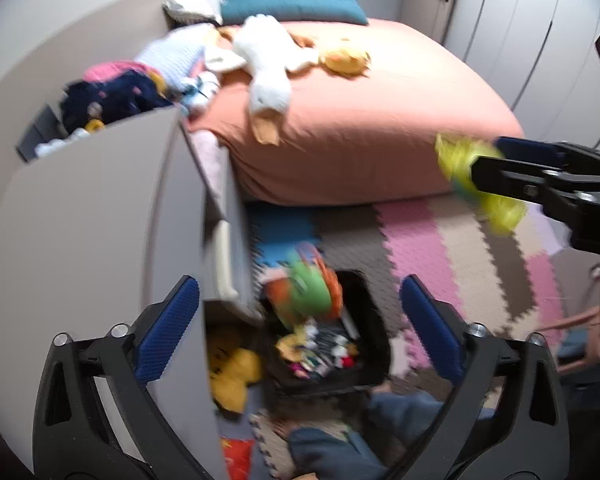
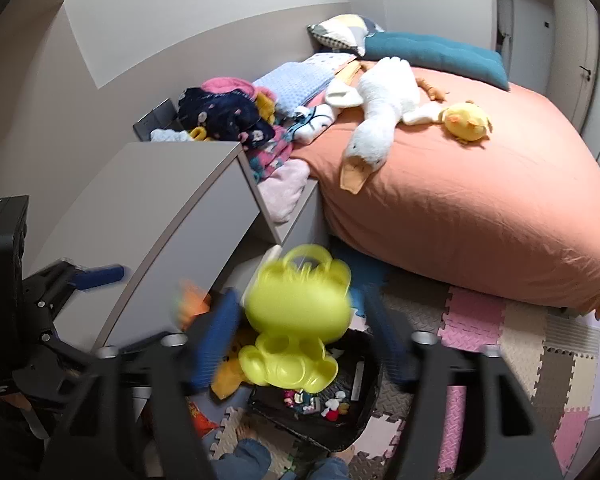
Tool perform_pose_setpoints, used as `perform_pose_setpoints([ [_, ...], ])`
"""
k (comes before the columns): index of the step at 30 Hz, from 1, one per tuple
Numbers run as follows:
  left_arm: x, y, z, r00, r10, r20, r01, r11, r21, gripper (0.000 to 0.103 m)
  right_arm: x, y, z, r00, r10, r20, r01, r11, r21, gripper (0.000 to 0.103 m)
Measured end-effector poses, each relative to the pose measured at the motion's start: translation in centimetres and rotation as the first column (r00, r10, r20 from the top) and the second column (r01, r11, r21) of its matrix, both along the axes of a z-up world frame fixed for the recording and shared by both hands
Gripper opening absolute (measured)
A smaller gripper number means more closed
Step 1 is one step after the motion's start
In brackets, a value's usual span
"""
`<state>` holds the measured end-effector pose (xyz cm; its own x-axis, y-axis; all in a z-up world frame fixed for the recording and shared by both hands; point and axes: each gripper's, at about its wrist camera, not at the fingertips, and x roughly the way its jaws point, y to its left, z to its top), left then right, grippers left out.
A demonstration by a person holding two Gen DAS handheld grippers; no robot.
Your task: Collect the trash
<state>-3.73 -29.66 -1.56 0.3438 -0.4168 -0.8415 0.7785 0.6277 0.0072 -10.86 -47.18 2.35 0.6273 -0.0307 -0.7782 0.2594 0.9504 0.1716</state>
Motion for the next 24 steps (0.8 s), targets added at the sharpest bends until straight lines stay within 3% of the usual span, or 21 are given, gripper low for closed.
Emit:
perform_pose_setpoints([
  [7, 0.58, -0.28, -0.56, 1.0, 0.027, -0.009, -0.026, 0.999, 0.046, 0.096, -0.54, -0.5, 0.27, 1.0, -0.026, 0.006, 0.026, 1.0, -0.01, 0.079],
  [24, 0.9, 0.23, -0.58, 0.999, 0.047, -0.028, -0.046, 0.998, 0.031, 0.096, -0.14, 0.12, 0.14, 1.0, -0.012, 0.0, 0.012, 1.0, -0.005, 0.08],
])
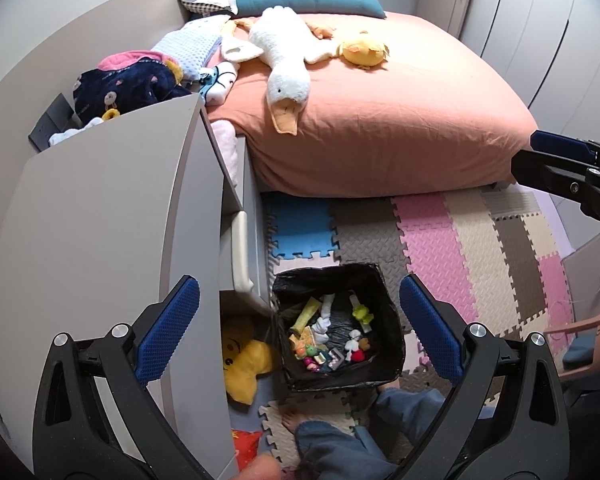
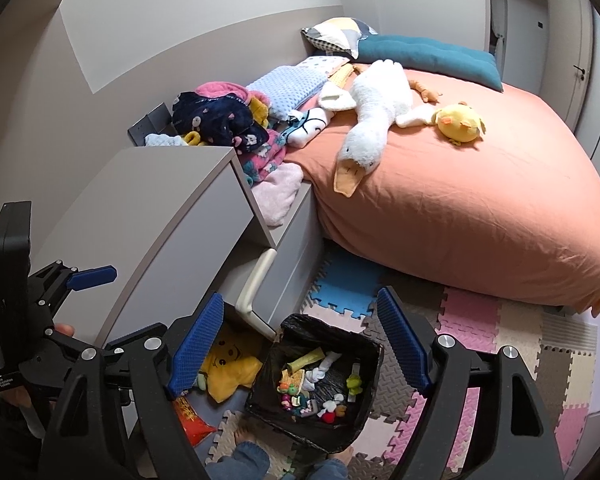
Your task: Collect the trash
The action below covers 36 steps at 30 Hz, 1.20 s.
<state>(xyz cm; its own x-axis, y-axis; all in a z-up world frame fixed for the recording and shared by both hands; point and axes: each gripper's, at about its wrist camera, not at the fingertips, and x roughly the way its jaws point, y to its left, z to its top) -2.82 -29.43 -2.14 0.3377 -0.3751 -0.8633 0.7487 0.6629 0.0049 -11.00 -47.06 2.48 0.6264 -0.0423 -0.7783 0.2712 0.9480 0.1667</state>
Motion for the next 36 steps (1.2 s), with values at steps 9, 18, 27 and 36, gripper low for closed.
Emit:
perform_pose_setpoints([
  [9, 0.12, 0.4, 0.25, 0.999, 0.025, 0.02, -0.025, 1.0, -0.005, 0.096, 0.32, 0.49, -0.02, 1.0, 0.012, 0.001, -0.012, 1.0, 0.0, 0.08],
  [18, 0.12, 0.7, 0.23, 1.0, 0.027, 0.014, -0.027, 1.0, -0.012, 0.096, 0.31, 0.71, -0.06, 1.0, 0.014, -0.001, -0.014, 1.0, -0.001, 0.08],
  [27, 0.02, 0.62, 0.28, 0.999, 0.027, 0.019, -0.027, 1.0, -0.012, 0.096, 0.35, 0.65, -0.08, 1.0, 0.014, 0.001, -0.014, 1.0, 0.001, 0.08],
  [36, 0.02, -0.19, 0.74, 1.0, 0.012, 0.026, -0.012, 1.0, -0.011, 0.096, 0.35, 0.51, -0.1, 1.0, 0.012, 0.002, -0.012, 1.0, -0.002, 0.08],
])
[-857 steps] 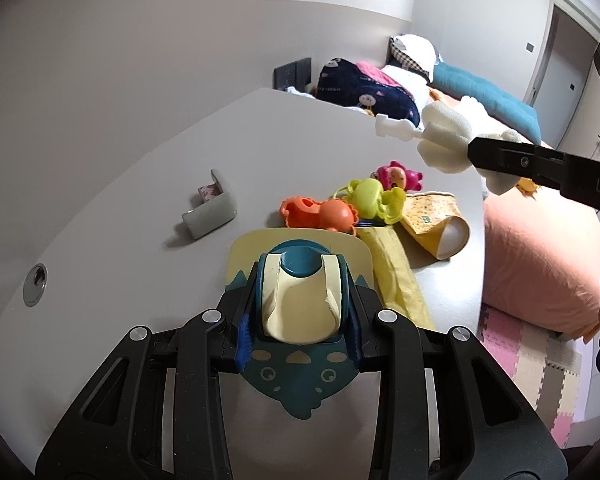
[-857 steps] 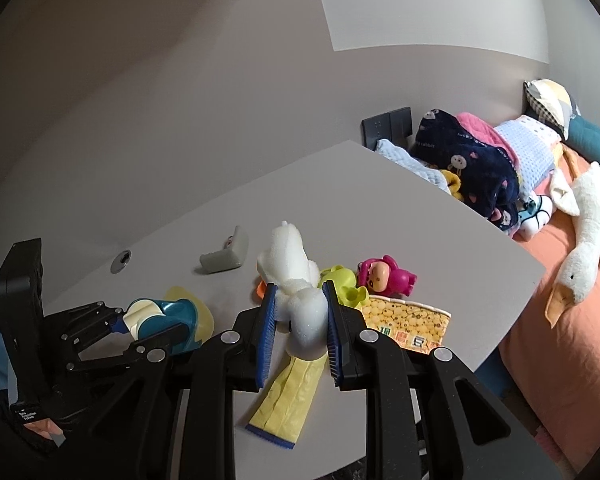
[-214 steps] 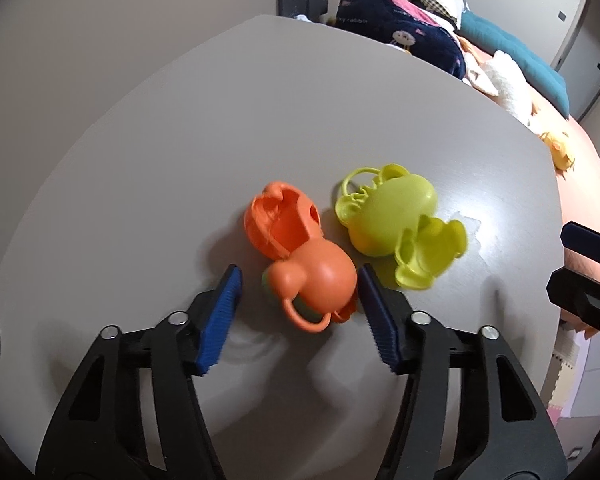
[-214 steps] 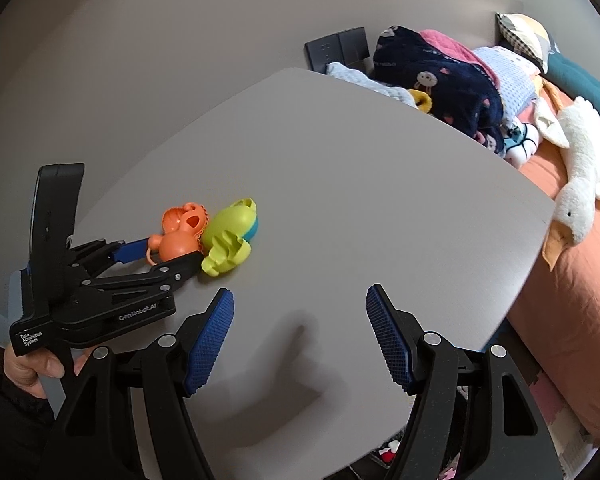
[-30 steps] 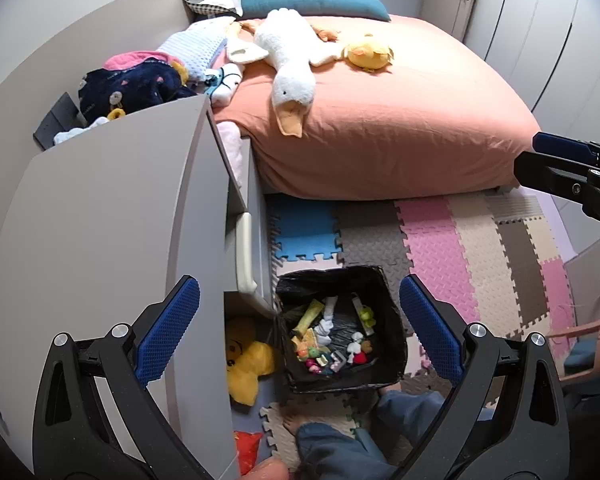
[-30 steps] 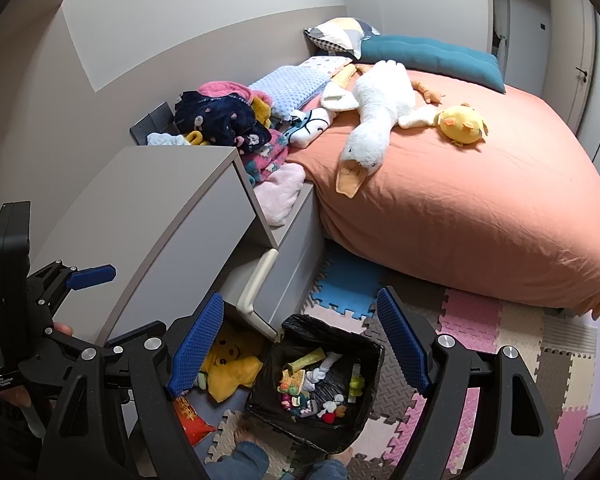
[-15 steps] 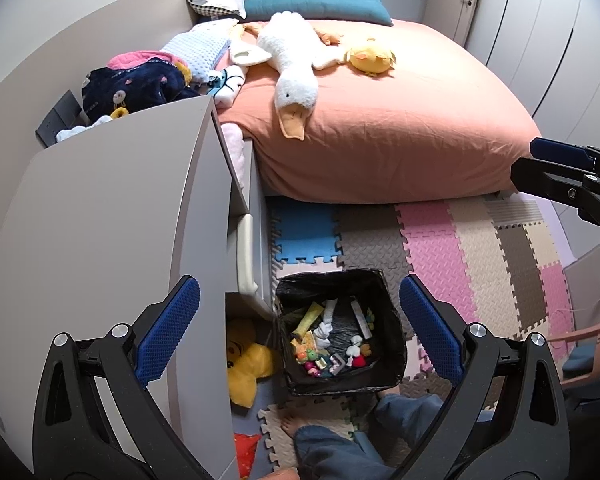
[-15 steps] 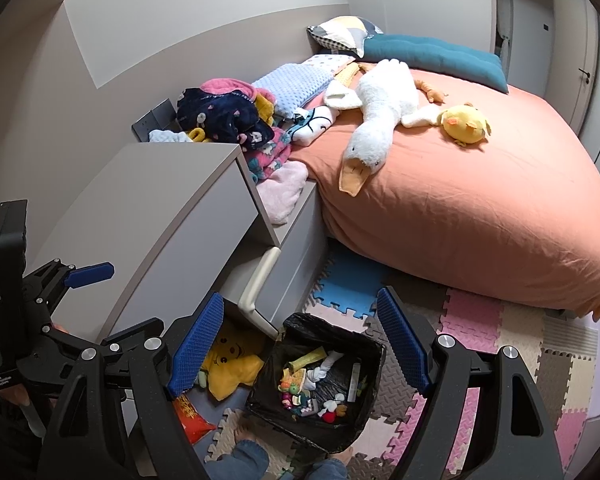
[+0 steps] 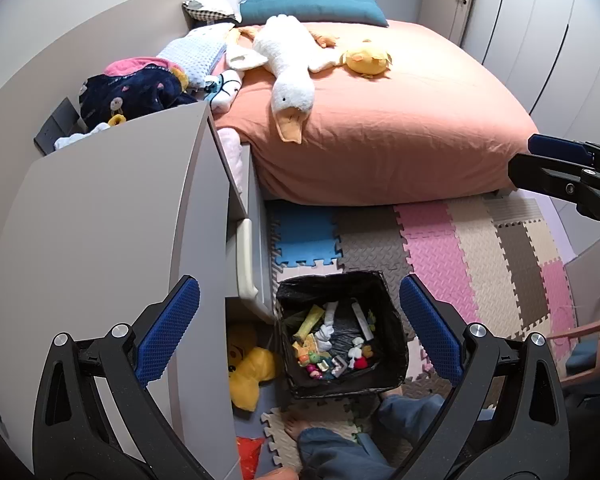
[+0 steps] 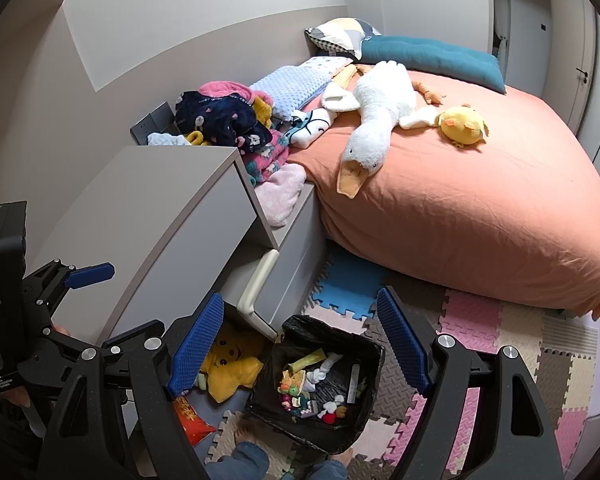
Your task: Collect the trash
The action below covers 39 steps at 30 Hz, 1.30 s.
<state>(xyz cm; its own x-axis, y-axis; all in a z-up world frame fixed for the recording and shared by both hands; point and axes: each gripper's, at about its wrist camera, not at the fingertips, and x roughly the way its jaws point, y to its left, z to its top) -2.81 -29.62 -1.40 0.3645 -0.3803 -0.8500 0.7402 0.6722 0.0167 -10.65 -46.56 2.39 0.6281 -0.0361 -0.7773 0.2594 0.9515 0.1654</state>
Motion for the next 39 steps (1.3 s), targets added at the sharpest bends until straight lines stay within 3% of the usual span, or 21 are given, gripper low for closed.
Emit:
perform_pose_setpoints([
  [27, -0.4, -0.2, -0.5, 1.0, -0.011, -0.008, 0.011, 1.0, -0.004, 0.096, 0.1, -0.1, 0.0, 1.0, 0.0, -0.002, 0.0, 1.0, 0.0, 0.08],
  [32, -0.5, 0.0, -0.9, 1.0, -0.024, -0.017, 0.024, 0.999, -0.033, 0.096, 0.0, -0.3, -0.1, 1.0, 0.0, -0.004, 0.0, 1.0, 0.001, 0.08],
  [39, -0.2, 0.0, -1.4, 0.999, -0.026, -0.018, 0.026, 1.0, 0.0, 0.096, 0.0, -0.3, -0.2, 1.0, 0.004, -0.005, -0.004, 1.0, 0.001, 0.08],
])
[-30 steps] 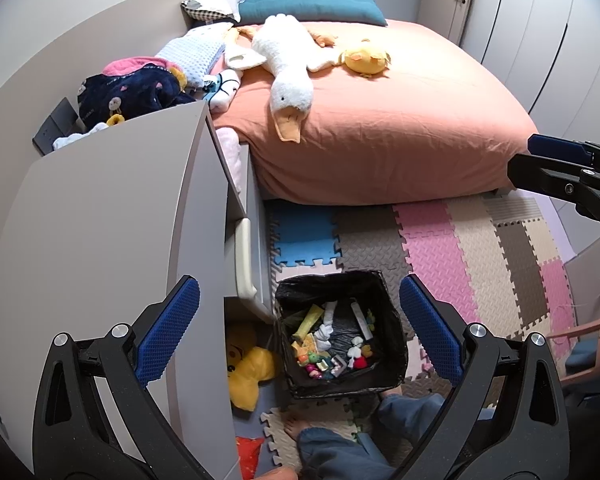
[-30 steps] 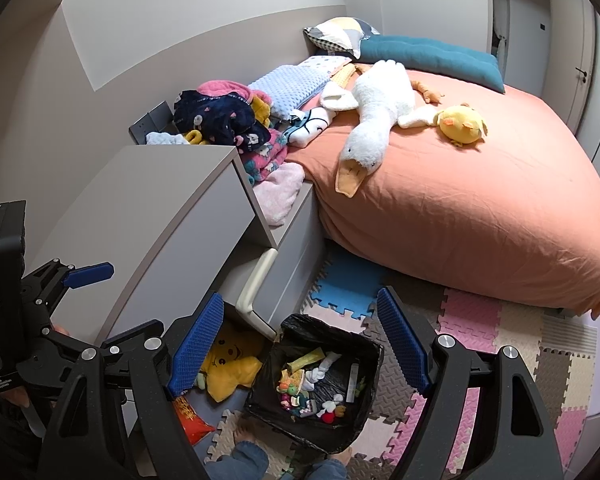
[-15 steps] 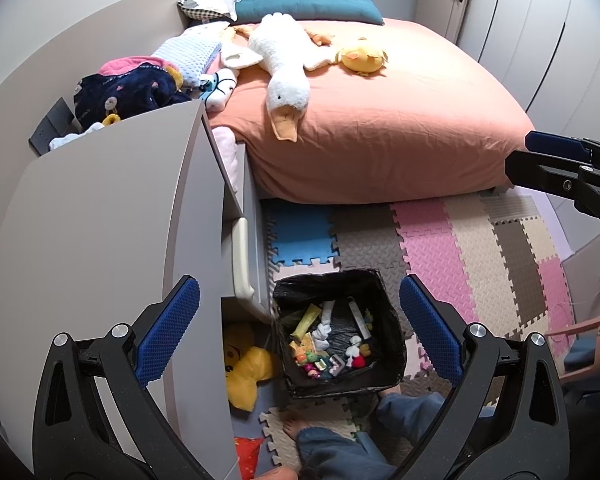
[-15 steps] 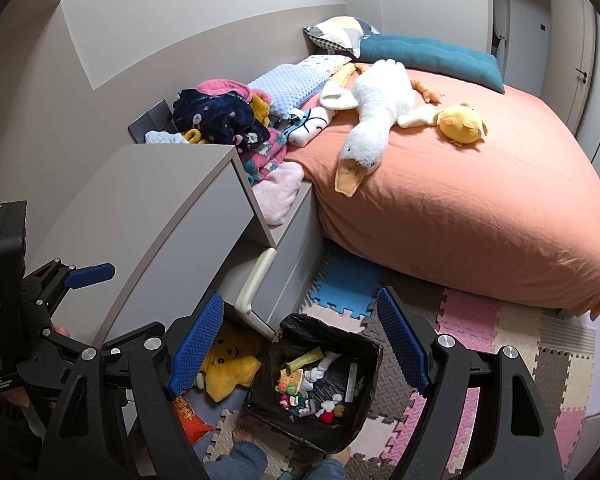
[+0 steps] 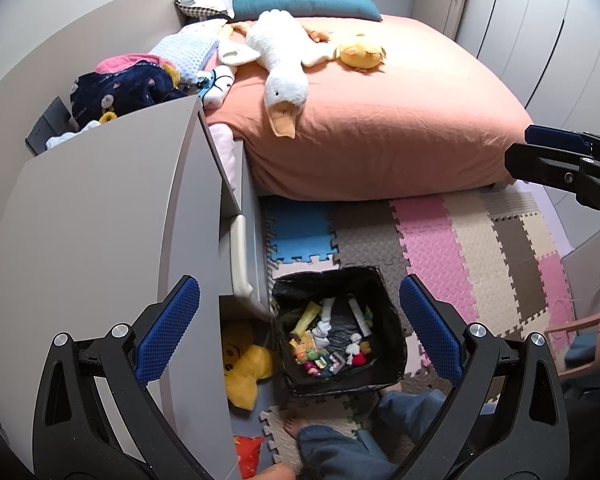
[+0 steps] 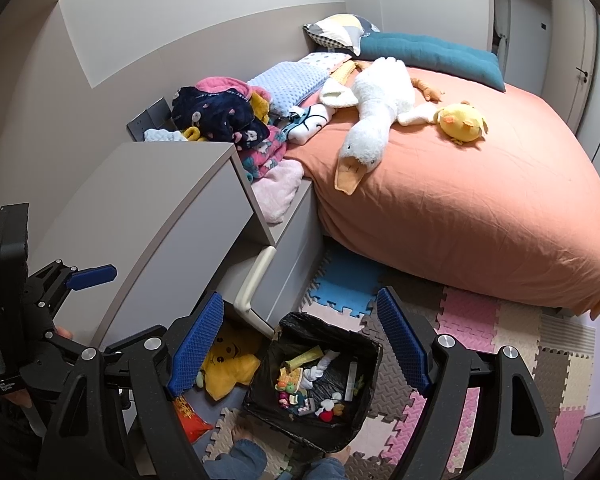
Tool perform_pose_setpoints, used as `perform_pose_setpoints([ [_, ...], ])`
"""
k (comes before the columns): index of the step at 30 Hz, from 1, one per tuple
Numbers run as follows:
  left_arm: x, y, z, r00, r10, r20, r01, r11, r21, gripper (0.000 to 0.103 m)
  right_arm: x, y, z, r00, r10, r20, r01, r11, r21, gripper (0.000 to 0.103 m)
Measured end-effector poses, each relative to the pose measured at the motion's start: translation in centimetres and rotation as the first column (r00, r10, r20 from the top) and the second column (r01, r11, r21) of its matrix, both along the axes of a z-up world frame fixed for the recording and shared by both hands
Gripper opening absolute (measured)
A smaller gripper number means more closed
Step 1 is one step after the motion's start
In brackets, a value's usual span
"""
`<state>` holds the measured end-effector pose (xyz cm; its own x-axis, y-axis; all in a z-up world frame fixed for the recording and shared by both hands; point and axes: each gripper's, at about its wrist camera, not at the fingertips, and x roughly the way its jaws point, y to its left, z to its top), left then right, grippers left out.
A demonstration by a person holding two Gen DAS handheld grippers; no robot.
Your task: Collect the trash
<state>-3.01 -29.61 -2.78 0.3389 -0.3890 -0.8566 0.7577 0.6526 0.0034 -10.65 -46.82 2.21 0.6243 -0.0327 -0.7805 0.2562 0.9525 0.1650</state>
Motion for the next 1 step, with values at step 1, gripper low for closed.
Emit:
perform_pose_setpoints([
  [1, 0.06, 0.13, -0.01, 1.0, -0.001, 0.0, 0.001, 1.0, 0.0, 0.096, -0.01, 0.01, -0.03, 1.0, 0.0, 0.0, 0.0, 1.0, 0.001, 0.08],
])
